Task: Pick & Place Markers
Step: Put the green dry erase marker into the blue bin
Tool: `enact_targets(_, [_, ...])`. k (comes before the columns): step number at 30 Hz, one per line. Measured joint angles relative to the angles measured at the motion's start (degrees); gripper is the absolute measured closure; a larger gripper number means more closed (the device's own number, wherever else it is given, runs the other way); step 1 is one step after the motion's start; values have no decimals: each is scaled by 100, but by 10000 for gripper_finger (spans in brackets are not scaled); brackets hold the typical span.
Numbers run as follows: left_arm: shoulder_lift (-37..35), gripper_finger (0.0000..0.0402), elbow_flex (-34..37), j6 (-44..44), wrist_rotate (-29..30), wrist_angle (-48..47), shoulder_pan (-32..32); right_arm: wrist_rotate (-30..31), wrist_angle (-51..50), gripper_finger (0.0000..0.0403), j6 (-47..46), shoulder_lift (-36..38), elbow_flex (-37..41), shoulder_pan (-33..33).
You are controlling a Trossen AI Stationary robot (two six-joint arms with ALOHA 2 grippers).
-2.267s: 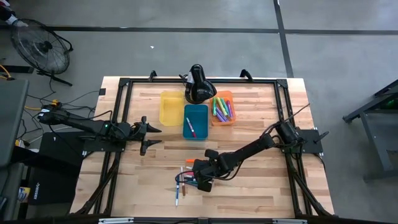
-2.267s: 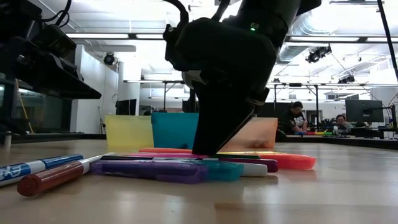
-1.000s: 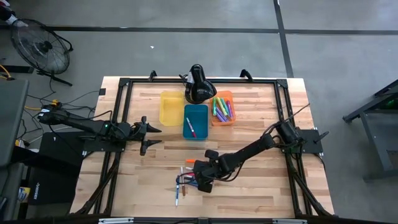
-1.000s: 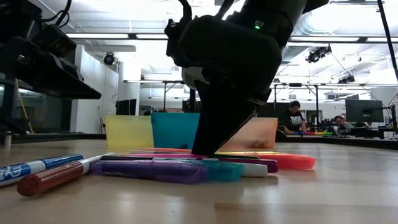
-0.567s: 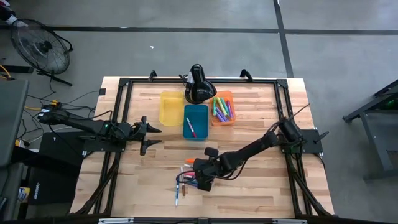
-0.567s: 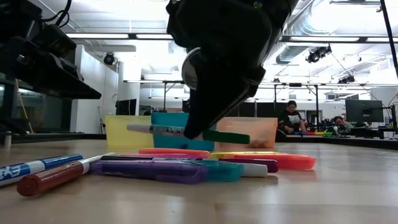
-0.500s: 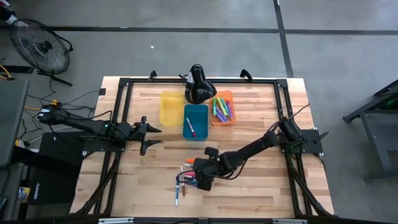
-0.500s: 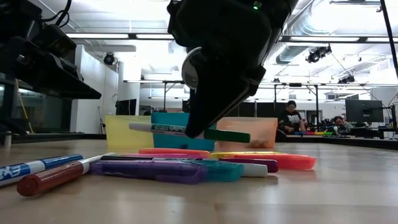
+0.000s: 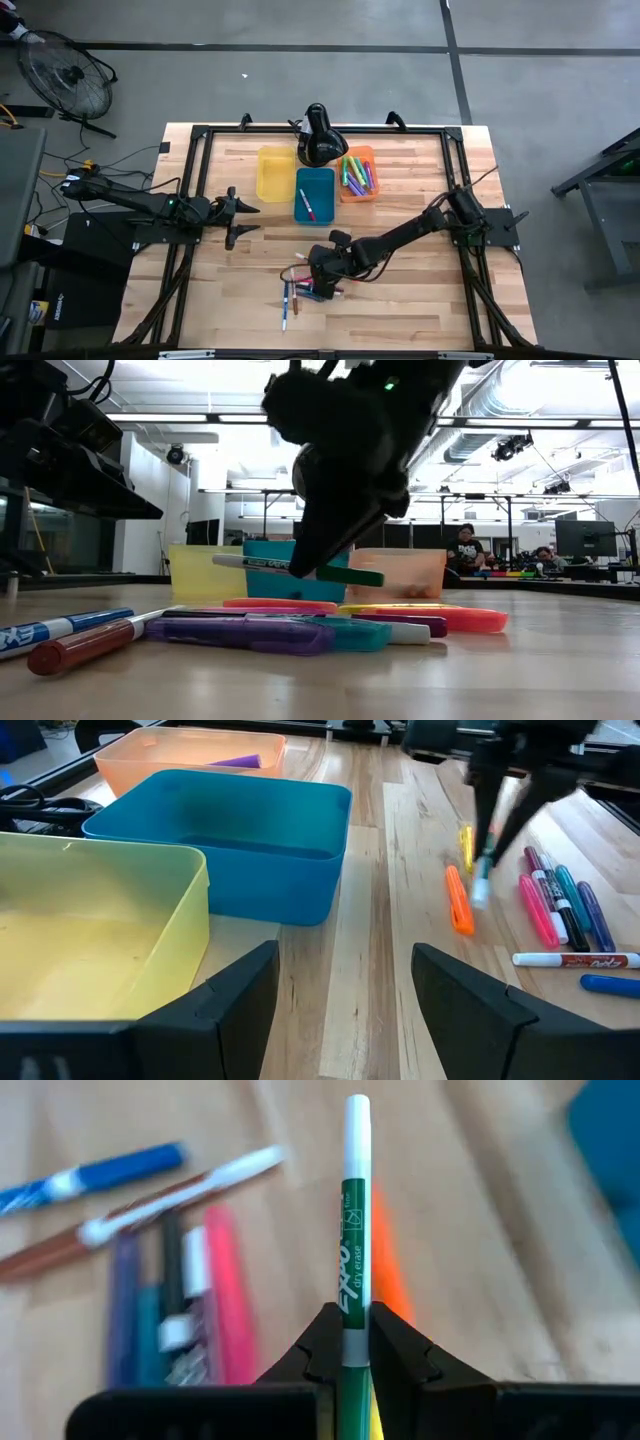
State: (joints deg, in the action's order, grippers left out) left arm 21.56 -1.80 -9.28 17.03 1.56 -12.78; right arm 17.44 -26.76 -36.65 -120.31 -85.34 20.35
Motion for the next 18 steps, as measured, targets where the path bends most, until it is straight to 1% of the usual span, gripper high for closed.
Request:
enact_targets(5, [0,177,0,1,-2,0,0,59,4,380,-349,2,-2,-219])
enact_targets(11, [0,177,0,-2,-2,0,0,120,51,380,-543,79,-7,-366])
enact_targets(13, [0,177,0,0,-2,2,-2,177,-13,380,-554,204,-11,-379])
enact_targets(18, [0,177,0,1,-2,0,-1,577,-253,380,-434,680,-11,-357])
